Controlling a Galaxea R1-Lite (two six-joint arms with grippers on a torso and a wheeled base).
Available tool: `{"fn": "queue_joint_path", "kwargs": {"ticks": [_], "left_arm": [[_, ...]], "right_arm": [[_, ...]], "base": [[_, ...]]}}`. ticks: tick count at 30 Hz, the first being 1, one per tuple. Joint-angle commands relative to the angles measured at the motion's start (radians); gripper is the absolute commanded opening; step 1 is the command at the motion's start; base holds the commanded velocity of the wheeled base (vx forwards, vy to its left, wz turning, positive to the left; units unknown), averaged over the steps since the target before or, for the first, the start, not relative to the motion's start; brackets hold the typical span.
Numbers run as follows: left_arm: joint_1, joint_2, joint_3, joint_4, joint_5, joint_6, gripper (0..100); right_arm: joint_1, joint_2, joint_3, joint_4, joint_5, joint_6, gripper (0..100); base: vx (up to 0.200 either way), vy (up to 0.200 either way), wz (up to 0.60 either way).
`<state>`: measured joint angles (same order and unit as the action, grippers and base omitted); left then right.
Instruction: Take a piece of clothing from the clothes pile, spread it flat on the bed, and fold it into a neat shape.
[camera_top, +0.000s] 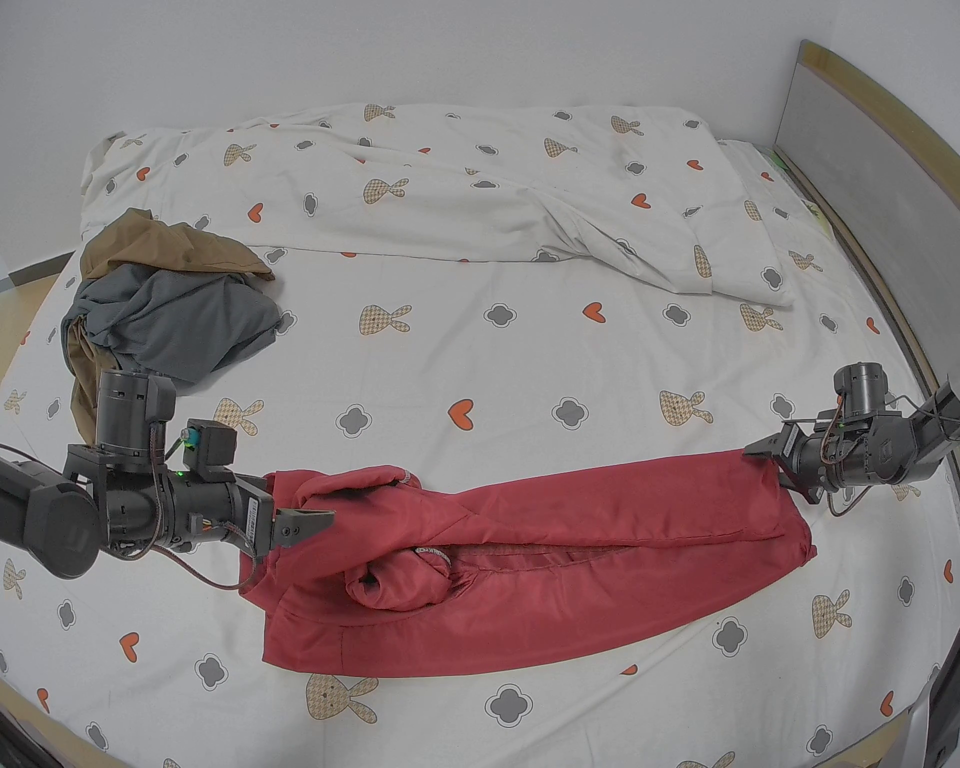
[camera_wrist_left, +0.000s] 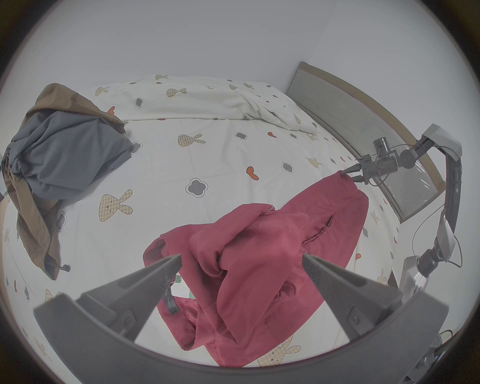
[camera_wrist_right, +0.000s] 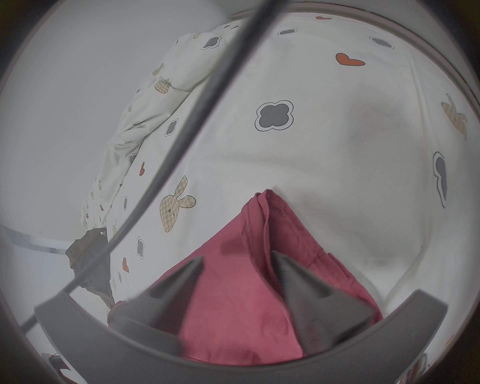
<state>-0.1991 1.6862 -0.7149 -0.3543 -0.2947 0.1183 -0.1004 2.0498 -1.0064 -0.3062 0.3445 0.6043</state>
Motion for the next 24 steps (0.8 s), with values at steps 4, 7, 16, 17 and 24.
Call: {"fn": "queue_joint_path", "kwargs": {"ticks": [4,7,16,17,24], "left_arm": [[0.000,0.004,-0.001,0.000,0.000,0.000,100],[0.000,0.006,0.000,0.000,0.000,0.000,100],[0.000,0.007,0.000,0.000,0.000,0.000,100],[0.000,0.007,-0.001,0.000,0.000,0.000,100],[0.000,0.009,-0.001,0.000,0.000,0.000,100]], "right_arm": [[-0.012,0.032,-0.018,-0.001,0.001,0.002,0],[-0.013,0.024,-0.017,-0.001,-0.001,0.003,0],[-0.007,-0.065,-0.038,0.001,-0.009,0.003,0],[-0.004,-0.071,-0.046,-0.001,-0.010,0.002,0],[-0.002,-0.085,-0.055,0.001,-0.009,-0.026,0]], "base": [[0.000,0.000,0.00],[0.000,0.000,0.00],[0.000,0.000,0.00],[0.000,0.000,0.00],[0.000,0.000,0.00]]}}
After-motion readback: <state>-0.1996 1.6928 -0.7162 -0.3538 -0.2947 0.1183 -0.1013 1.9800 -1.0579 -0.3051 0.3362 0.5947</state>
